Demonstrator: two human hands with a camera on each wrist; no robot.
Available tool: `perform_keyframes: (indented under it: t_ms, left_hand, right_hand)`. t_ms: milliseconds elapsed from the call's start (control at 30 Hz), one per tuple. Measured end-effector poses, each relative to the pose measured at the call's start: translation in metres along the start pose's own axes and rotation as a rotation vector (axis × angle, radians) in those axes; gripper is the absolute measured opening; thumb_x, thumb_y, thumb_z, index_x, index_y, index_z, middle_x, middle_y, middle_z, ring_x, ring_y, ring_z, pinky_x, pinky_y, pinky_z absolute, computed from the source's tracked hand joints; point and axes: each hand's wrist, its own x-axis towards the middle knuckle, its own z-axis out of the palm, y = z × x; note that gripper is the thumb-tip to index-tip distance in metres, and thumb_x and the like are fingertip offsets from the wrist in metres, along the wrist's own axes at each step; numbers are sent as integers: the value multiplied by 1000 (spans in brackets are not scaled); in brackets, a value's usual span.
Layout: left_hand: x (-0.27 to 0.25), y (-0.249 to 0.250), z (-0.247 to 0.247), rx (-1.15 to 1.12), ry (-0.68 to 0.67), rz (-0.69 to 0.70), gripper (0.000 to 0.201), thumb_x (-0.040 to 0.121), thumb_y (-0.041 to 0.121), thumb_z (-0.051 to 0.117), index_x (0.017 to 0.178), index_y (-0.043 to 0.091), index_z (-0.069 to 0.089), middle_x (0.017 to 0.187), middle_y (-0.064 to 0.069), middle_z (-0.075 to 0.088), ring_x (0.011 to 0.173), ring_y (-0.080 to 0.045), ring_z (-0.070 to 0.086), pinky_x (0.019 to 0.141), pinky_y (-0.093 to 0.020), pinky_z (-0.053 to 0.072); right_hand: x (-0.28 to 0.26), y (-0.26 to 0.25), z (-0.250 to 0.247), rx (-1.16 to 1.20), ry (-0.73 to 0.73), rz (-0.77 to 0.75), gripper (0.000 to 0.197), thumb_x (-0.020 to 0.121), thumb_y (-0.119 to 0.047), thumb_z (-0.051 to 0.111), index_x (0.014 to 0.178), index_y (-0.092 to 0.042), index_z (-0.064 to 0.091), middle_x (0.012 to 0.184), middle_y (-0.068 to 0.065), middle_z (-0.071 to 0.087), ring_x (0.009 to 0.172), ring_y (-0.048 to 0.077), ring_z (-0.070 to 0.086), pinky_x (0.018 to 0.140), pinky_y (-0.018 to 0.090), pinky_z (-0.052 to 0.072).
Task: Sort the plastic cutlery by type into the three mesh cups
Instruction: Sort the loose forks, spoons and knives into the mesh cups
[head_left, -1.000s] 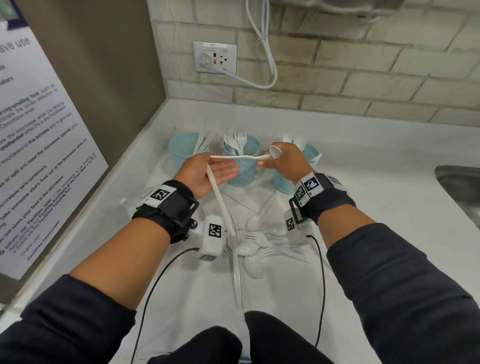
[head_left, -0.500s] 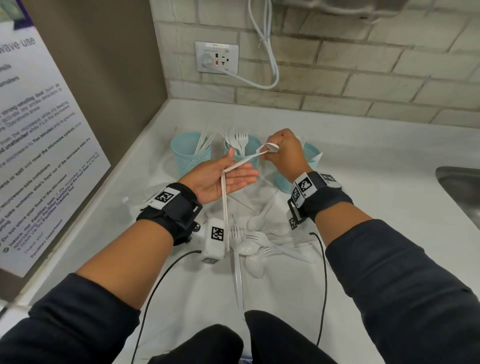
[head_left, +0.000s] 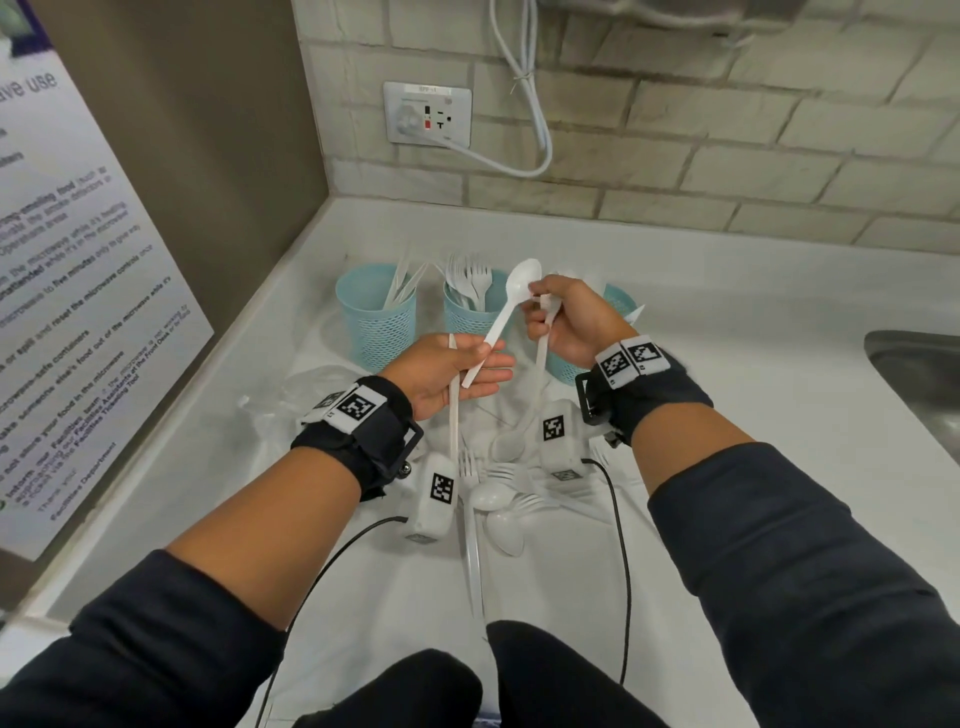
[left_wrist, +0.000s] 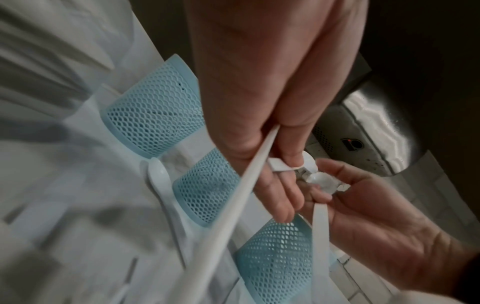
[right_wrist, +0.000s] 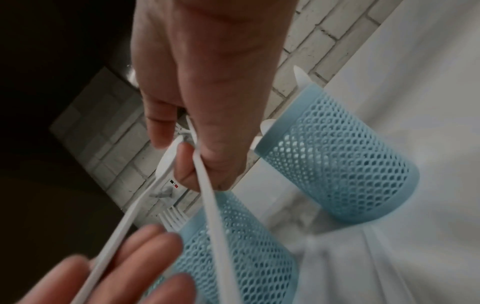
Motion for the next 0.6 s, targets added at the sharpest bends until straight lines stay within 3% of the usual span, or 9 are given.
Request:
perform_keyframes:
  t_ms: [133,333,400,467,533,600]
  left_hand:
    - [-1,-1,7,35,-30,-41,28,97,9,45,121,-2,54,113,-17,63,81,-14,69,74,-26,56]
    - [-1,-2,11,41,-28,-64,31,97,10,43,124,-3,52,115,-16,60,88,-20,63,73,-28,57]
    - [0,0,10,25,-19,-50,32,98,11,43,126,-1,51,117,-15,59,90,-21,63,78,-32,55]
    - [3,2,11,0,-10,-27,31,99,14,41,126,1,51,114,-12,60,89,-21,63,80,-33,54]
    - [4,5,13,-52,23,-5,28,100,19,39,118,4,55,100,-8,62,78,-16,64,67,-23,56]
    - [7,8,15,-102,64,21,26,100,24,38,102,9,58,78,-2,55,52,-3,55,45,-11,45]
  right_hand:
    - [3,8,3,-8,-12,-16,21,96,-25,49,86,-8,56,67,0,45,43,3,37,39,13,30]
    - [5,5,2,-61,96,-89,25,96,-29,50,77,-12,53,69,0,50,56,7,44,46,16,37]
    - [3,-7,1,-31,175,-171,24,96,-29,49,77,-14,51,67,0,55,54,7,51,52,19,42]
    - [1,-24,-1,71,280,-334,18,97,-24,48,82,-14,50,65,1,57,51,9,55,49,22,44]
    - [-1,-43,-4,181,397,-551,15,97,-18,48,83,-12,48,61,4,50,46,11,49,46,22,41]
    - [-4,-59,-9,166,539,-721,19,97,-17,48,79,-12,48,59,2,43,45,10,40,45,23,39]
